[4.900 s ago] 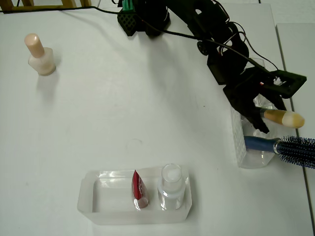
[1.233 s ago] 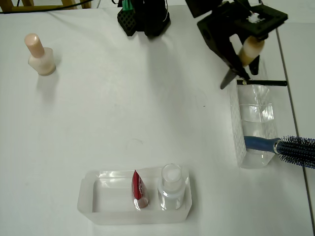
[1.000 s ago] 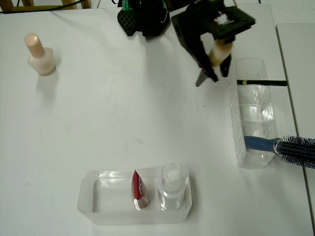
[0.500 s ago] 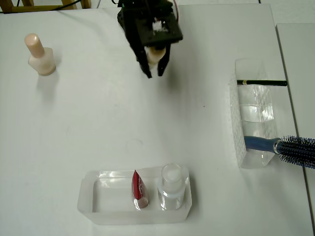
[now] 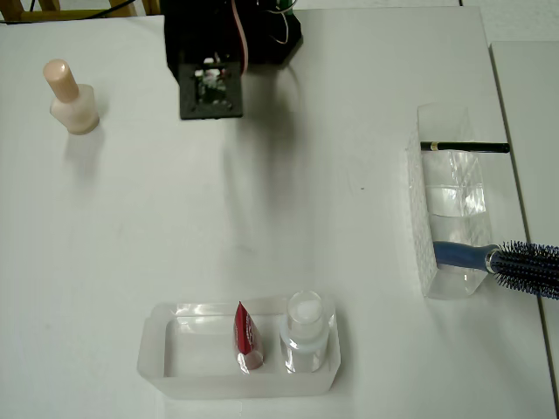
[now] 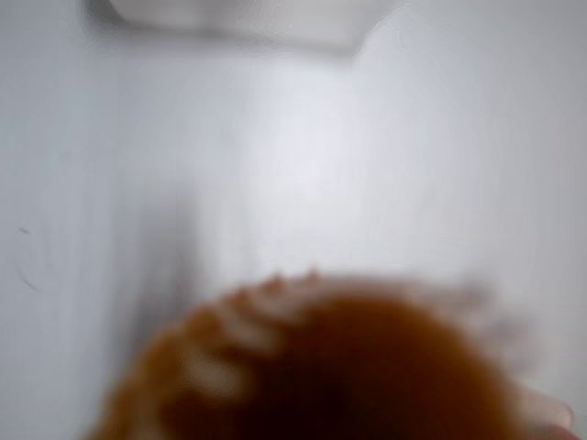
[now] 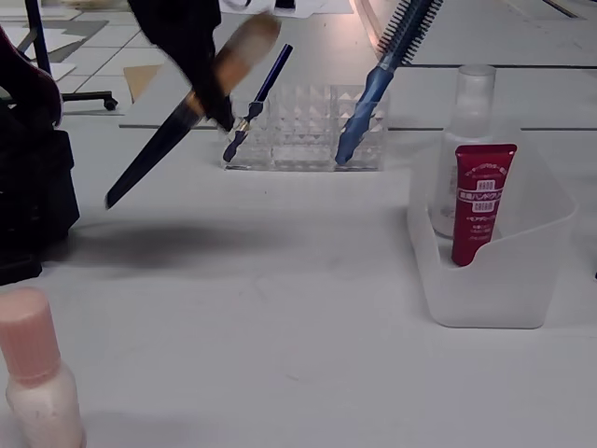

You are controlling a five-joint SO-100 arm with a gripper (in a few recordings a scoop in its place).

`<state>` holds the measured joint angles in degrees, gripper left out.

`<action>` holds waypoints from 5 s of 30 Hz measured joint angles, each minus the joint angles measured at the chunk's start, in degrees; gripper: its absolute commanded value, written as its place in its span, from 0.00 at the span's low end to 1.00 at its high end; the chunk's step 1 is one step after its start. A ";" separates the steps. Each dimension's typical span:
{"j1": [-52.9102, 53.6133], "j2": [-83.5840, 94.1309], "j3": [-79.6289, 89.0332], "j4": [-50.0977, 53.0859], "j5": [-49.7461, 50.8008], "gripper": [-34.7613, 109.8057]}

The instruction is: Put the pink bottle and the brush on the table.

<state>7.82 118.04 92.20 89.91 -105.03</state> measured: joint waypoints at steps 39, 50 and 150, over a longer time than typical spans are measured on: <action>36.04 -3.25 30.15 -30.85 -28.74 0.24; 37.35 -8.70 30.15 -38.32 -29.62 0.24; 34.54 -23.64 5.19 -27.77 -13.10 0.65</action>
<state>42.36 94.39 97.38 62.14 -118.12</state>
